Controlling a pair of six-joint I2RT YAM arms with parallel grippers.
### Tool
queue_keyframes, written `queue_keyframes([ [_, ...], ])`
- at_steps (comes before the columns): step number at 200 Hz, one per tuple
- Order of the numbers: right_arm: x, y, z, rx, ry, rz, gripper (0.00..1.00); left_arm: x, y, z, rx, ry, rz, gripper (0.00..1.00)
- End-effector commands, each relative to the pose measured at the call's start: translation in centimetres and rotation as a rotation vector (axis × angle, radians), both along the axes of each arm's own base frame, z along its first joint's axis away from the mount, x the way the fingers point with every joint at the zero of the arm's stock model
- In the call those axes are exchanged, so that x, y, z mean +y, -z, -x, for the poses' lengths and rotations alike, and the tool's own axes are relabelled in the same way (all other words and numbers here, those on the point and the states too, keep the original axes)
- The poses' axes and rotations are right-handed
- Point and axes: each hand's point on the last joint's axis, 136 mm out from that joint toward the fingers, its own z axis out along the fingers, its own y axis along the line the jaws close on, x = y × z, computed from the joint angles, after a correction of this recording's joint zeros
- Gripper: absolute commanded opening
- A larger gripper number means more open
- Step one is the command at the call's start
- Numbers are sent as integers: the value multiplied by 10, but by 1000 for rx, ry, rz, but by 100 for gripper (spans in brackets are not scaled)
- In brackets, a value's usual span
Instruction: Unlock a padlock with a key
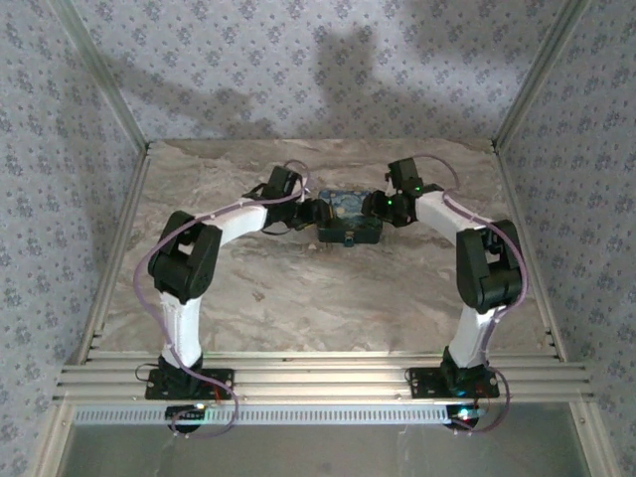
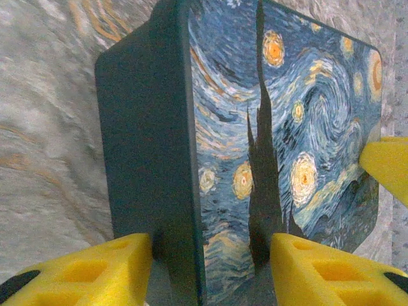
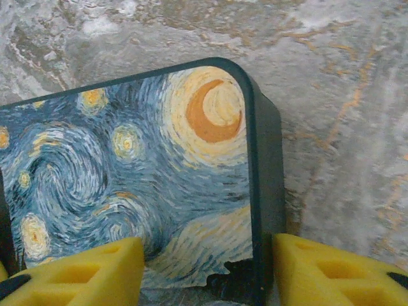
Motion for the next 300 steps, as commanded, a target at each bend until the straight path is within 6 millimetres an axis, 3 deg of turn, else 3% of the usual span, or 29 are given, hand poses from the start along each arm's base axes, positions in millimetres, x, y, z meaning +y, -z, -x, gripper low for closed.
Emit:
queue_keyframes([
  [1, -5, -7, 13, 19, -10, -1, 65, -9, -12, 5, -25, 4, 3, 57],
  [29, -18, -36, 17, -5, -9, 41, 83, 22, -38, 8, -103, -31, -117, 62],
  [70, -19, -86, 35, -86, -19, 42, 85, 94, -81, 22, -190, -143, -247, 64],
  [98, -8, -92, 68, -117, -46, 68, 85, 164, -66, 56, -76, -290, -392, 64],
  [103, -6, -80, 80, -93, -51, 80, 85, 175, -62, 63, -49, -308, -409, 63],
  [127, 13, -63, 111, -93, -62, 72, 85, 210, -37, 101, 79, -356, -451, 61],
  [166, 50, -27, 158, -53, -130, 112, 85, 218, 4, 153, 223, -350, -425, 48],
  [195, 73, -13, 177, -43, -164, 126, 85, 213, 24, 172, 300, -362, -389, 35],
  [225, 90, -2, 188, -31, -190, 129, 85, 204, 31, 176, 332, -351, -408, 24],
  [300, 101, 9, 196, -10, -219, 154, 85, 177, 57, 173, 382, -342, -466, 20],
])
